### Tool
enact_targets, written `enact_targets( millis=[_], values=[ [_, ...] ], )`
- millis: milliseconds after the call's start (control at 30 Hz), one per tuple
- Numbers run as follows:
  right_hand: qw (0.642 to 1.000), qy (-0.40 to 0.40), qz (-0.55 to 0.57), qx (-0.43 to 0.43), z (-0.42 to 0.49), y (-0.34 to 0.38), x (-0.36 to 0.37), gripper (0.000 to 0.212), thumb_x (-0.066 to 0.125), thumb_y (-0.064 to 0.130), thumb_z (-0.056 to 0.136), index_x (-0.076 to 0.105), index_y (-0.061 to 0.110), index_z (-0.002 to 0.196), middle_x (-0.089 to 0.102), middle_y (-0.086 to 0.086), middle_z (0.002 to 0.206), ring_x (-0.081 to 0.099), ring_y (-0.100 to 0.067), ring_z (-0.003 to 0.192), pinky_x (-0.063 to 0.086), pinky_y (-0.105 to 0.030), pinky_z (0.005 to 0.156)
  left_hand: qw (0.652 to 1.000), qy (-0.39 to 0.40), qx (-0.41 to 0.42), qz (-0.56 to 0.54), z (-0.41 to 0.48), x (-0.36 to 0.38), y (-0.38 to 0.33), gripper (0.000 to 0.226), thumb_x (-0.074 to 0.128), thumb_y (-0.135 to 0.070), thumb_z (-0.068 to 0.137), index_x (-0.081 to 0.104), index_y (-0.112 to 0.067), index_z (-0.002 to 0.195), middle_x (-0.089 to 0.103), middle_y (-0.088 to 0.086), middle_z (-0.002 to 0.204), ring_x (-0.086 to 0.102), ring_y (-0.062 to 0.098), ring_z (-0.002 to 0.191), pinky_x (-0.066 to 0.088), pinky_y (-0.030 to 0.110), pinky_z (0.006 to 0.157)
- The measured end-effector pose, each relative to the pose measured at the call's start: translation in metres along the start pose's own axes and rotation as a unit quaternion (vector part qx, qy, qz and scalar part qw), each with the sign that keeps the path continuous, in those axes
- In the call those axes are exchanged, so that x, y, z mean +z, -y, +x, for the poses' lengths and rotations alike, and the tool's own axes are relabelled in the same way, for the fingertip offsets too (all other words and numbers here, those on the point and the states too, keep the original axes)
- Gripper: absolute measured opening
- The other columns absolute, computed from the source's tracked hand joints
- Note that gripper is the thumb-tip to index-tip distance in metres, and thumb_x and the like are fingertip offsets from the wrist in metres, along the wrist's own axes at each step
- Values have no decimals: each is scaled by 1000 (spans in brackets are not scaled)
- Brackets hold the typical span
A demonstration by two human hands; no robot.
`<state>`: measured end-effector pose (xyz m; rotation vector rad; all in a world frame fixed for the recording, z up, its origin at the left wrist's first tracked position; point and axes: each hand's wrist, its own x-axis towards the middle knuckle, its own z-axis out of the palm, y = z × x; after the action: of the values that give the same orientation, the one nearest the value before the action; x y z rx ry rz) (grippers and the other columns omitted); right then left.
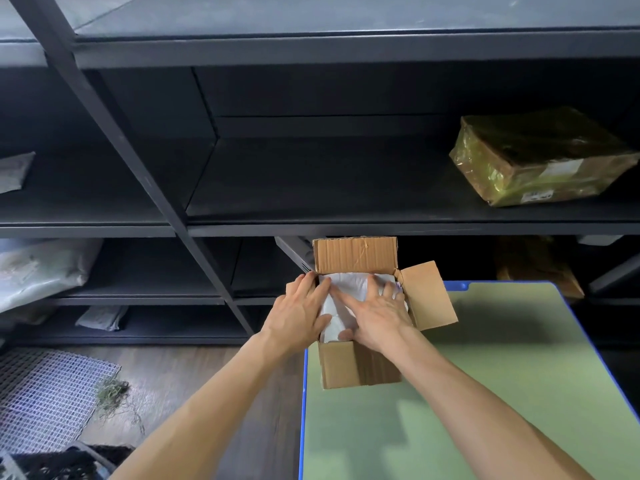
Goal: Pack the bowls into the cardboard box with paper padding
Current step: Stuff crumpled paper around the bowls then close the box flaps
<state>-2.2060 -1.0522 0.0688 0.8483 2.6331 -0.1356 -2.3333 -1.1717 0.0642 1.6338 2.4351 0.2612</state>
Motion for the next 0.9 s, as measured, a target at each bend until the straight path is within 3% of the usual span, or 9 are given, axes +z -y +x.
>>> enact_targets(
  millis=[267, 533, 667, 767, 900],
  values=[
    [1000, 16, -22, 8, 4, 2, -3, 91, 57, 67, 84, -6, 55, 148, 10, -21, 160, 21, -54, 140, 28, -60, 112, 1000, -2, 7, -5, 1, -3, 4, 59, 49, -41, 97, 27, -25, 150, 31, -3, 153, 28, 22, 142, 45, 40, 104],
    [1000, 10, -10, -7, 1, -1, -4, 88, 56, 69, 84, -3, 56, 148, 9, -19, 161, 21, -53, 141, 27, -59, 114, 1000, 18, -8, -12, -4, -3, 6, 64, 45, -46, 98, 17, -29, 153, 15, -2, 161, 12, 27, 149, 45, 48, 104],
    [1000, -6, 27, -12, -7, -8, -7, 79, 54, 67, 87, 5, 56, 149, 9, -14, 162, 16, -48, 144, 23, -55, 116, 998, 29, -48, -33, -4, 3, 10, 76, 37, -57, 94, 5, -27, 156, 7, 4, 162, -2, 31, 151, 37, 59, 109],
    [998, -38, 38, -22, -16, -13, -12, 69, 49, 62, 93, 13, 52, 151, 13, -11, 163, 18, -42, 144, 23, -50, 117, 999, 12, -19, -23, -2, 6, 13, 81, 37, -55, 93, 10, -15, 157, 21, 12, 157, 3, 32, 150, 23, 51, 120],
    [993, -106, 35, -43, -30, -27, -18, 61, 46, 54, 98, 25, 40, 153, 21, -7, 161, 23, -31, 143, 21, -44, 116, 999, -26, -18, -37, -6, -7, 5, 76, 54, -41, 92, 14, -26, 156, 14, 7, 159, 3, 28, 149, 46, 50, 102]
  ],
)
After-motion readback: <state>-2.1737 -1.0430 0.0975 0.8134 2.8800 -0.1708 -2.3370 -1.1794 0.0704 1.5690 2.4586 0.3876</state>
